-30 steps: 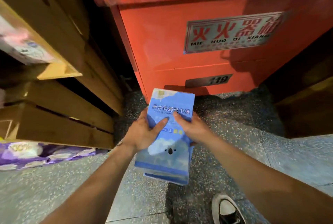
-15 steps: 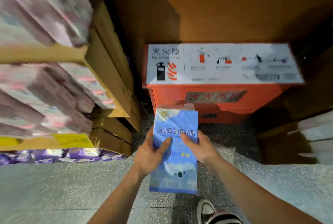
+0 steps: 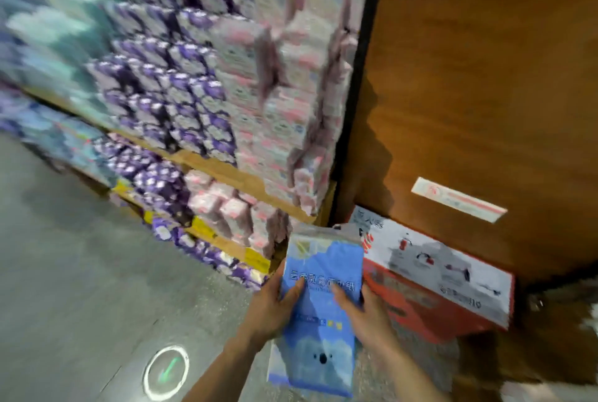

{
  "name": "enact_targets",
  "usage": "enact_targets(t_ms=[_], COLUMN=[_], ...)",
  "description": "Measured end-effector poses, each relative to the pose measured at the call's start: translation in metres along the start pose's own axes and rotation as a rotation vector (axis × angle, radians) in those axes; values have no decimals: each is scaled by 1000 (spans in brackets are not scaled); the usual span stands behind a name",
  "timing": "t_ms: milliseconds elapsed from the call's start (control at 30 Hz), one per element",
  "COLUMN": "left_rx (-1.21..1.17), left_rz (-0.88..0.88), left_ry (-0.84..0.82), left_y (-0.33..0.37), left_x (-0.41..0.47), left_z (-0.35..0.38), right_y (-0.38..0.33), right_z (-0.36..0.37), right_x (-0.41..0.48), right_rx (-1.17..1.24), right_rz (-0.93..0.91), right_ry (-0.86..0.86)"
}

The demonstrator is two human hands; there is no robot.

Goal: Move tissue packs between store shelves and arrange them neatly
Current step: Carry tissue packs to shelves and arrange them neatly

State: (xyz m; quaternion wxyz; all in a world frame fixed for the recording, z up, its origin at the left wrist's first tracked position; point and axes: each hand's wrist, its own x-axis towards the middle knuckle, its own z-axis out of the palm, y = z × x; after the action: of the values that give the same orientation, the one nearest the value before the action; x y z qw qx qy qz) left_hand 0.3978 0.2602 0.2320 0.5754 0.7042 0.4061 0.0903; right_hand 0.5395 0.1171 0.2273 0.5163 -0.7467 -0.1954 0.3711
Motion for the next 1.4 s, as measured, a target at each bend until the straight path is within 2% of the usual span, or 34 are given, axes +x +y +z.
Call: enact_targets(t_ms=[167,333,500,867,1133,1400], left_rx=[-118,-166,-145,-134,-185,-96], left_rz=[3,55,66,-16,-92,-187], left_ry=[186,403,615,1022,1345,1634], left_y=[29,21,-11,-110,-161,-210], left_x=[-67,-131,-211,-422,-532,-606], left_z=[-72,-167,-272,-505,-632,-781], right_y=[-81,-150,-191,-253,-303,-344], right_z=[38,129,254,553,746,963], right_x=[-29,-57,-110,-258,-345,-407], right_rx=[-100,-206,-252,-314,-265,-149], right_rz=[-76,-252,-370,-492,-558,-675], right_ry=[-214,-387,-514,-814,-1201,-1544])
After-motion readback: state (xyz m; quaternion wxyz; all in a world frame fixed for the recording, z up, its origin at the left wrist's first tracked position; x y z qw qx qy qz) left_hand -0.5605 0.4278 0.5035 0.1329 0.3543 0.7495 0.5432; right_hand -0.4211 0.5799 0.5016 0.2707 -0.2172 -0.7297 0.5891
